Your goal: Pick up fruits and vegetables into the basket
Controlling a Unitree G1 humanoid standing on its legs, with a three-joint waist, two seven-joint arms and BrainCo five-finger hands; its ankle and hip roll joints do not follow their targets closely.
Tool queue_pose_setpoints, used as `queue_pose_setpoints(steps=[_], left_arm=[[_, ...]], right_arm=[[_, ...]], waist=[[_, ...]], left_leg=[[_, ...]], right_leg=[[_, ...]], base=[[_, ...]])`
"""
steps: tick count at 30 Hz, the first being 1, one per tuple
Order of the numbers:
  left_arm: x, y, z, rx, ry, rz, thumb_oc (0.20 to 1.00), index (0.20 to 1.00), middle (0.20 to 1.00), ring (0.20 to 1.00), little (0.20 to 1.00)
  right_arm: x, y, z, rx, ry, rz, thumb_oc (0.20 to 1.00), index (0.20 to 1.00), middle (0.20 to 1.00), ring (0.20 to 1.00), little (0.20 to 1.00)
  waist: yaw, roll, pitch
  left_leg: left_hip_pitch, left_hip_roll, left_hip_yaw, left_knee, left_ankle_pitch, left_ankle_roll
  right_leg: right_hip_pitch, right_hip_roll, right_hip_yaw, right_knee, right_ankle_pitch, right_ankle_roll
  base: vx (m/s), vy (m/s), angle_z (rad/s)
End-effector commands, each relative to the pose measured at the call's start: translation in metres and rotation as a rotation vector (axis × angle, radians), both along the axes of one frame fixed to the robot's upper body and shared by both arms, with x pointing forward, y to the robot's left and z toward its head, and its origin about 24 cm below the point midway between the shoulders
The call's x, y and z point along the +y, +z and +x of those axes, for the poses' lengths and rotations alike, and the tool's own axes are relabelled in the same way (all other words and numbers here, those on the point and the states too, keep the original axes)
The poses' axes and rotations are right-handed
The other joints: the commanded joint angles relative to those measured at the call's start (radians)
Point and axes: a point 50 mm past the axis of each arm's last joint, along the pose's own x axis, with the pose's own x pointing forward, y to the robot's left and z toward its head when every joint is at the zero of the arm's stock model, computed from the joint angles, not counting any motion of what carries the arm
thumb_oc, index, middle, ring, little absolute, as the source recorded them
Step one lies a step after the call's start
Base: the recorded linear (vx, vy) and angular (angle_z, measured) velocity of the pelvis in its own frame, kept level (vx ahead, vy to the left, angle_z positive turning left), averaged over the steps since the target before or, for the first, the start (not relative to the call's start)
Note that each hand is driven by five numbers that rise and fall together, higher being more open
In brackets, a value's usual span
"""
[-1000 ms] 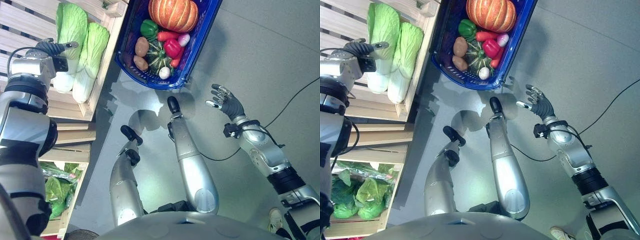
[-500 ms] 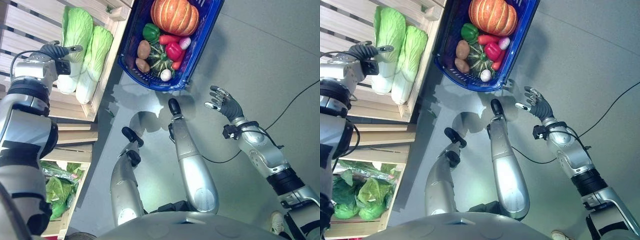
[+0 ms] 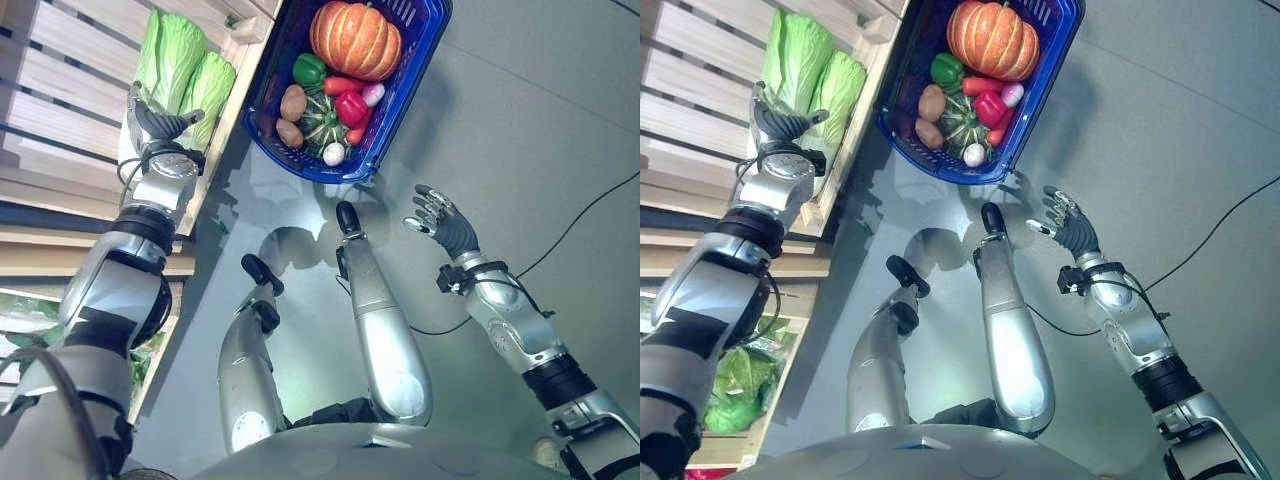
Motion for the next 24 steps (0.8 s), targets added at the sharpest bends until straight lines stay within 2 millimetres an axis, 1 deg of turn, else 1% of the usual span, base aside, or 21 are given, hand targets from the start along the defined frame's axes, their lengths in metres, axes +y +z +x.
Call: queue_pose_setpoints(steps=[1,6,10,12,15,16,18,20,24], left_arm=[[0.005,0.019,-0.003,-0.123,0.065,0.047,1.0,1.0,1.0,1.0,1.0],[0.012,0.03,-0.005,-0.156,0.139,0.11,1.0,1.0,1.0,1.0,1.0],[0.019,0.036,-0.004,-0.12,0.168,0.136,1.0,1.0,1.0,1.0,1.0],[0.028,0.039,-0.004,-0.073,0.205,0.171,1.0,1.0,1.0,1.0,1.0],[0.036,0.038,-0.004,-0.034,0.227,0.151,1.0,1.0,1.0,1.0,1.0],[0.042,0.036,-0.006,-0.012,0.259,0.152,1.0,1.0,1.0,1.0,1.0],[0.048,0.038,-0.008,-0.008,0.295,0.179,1.0,1.0,1.0,1.0,1.0],[0.054,0.046,-0.011,-0.065,0.352,0.178,1.0,1.0,1.0,1.0,1.0],[0.054,0.052,-0.015,-0.149,0.412,0.168,1.0,1.0,1.0,1.0,1.0]], right_arm=[[0.001,0.01,-0.002,-0.092,-0.006,0.009,1.0,1.0,1.0,1.0,1.0],[0.004,0.007,-0.003,-0.094,-0.006,0.015,1.0,1.0,1.0,1.0,1.0],[0.006,0.007,-0.002,-0.096,-0.007,0.028,1.0,1.0,1.0,1.0,1.0],[0.007,0.007,-0.001,-0.095,-0.006,0.036,1.0,1.0,1.0,1.0,1.0],[0.008,0.007,0.001,-0.094,-0.002,0.038,1.0,1.0,1.0,1.0,1.0],[0.009,0.007,0.002,-0.092,-0.002,0.043,1.0,1.0,1.0,1.0,1.0],[0.009,0.008,0.002,-0.092,0.0,0.044,1.0,1.0,1.0,1.0,1.0],[0.01,0.008,0.003,-0.092,0.002,0.051,1.0,1.0,1.0,1.0,1.0],[0.011,0.006,0.001,-0.091,-0.002,0.058,1.0,1.0,1.0,1.0,1.0]], waist=[[-0.008,0.006,0.062],[-0.002,0.001,0.062],[-0.002,-0.008,0.062],[-0.006,-0.015,0.062],[-0.009,-0.021,0.062],[-0.011,-0.025,0.062],[-0.013,-0.028,0.062],[-0.013,-0.033,0.062],[-0.009,-0.035,0.062]], left_leg=[[-0.027,0.019,-0.004,0.158,-0.12,0.002],[-0.019,0.022,-0.006,0.154,-0.119,0.002],[-0.024,0.026,-0.006,0.16,-0.122,0.003],[-0.031,0.03,-0.005,0.163,-0.129,0.006],[-0.039,0.034,-0.004,0.171,-0.132,0.009],[-0.045,0.036,-0.004,0.177,-0.137,0.011],[-0.049,0.039,-0.004,0.181,-0.138,0.011],[-0.056,0.042,-0.007,0.187,-0.141,0.011],[-0.058,0.041,-0.013,0.194,-0.148,0.012]], right_leg=[[0.067,0.023,-0.067,-0.053,-0.05,0.001],[0.085,0.022,-0.074,-0.063,-0.05,0.003],[0.086,0.026,-0.076,-0.065,-0.046,0.005],[0.086,0.03,-0.075,-0.068,-0.042,0.007],[0.082,0.035,-0.072,-0.067,-0.041,0.007],[0.079,0.038,-0.071,-0.065,-0.041,0.007],[0.078,0.041,-0.069,-0.064,-0.041,0.006],[0.075,0.045,-0.065,-0.06,-0.043,0.004],[0.075,0.046,-0.065,-0.05,-0.05,0.003]], base=[[-0.03,-0.042,0.09],[-0.02,-0.029,0.01],[-0.02,-0.05,0.02],[-0.02,-0.057,0.08],[-0.01,-0.027,0.02],[0.0,-0.036,-0.01],[0.0,-0.01,-0.02],[0.01,-0.031,-0.06],[0.01,-0.017,-0.04]])
